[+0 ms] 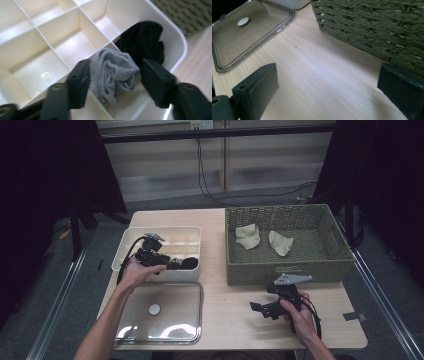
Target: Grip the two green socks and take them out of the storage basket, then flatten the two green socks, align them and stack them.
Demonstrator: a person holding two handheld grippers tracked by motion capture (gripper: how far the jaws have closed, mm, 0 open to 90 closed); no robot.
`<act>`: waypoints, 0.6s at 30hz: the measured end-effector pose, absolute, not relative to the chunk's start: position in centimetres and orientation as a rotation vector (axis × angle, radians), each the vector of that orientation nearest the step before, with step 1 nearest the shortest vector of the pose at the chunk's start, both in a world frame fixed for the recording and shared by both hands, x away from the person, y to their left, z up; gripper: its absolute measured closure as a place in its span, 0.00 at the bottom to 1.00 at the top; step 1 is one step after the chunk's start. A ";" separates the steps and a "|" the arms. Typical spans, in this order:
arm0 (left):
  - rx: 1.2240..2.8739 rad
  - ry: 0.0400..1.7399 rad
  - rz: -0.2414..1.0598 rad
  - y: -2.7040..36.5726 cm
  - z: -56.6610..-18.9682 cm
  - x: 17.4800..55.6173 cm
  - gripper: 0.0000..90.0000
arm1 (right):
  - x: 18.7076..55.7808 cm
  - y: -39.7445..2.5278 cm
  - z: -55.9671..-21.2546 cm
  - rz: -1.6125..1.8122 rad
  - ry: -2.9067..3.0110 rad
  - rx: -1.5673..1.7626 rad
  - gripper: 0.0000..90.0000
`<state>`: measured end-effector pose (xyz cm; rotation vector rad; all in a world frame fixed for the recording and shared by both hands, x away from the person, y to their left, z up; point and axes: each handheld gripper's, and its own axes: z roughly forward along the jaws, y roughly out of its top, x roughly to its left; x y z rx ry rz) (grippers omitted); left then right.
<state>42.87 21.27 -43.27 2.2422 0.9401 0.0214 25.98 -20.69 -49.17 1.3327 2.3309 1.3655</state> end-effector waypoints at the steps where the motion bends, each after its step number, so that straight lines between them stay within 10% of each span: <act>1: 2.251 0.921 0.021 21.5 -43.0 42.9 0.39 | 26.0 -20.7 -49.2 1.368 2.335 1.332 0.03; 7: 2.223 0.909 0.066 22.1 -42.6 42.2 0.26 | 26.1 -20.7 -49.1 1.376 2.337 1.310 0.04; 18: 2.106 0.873 0.101 23.3 -41.8 39.5 0.35 | 26.2 -20.7 -48.9 1.370 2.315 1.322 0.06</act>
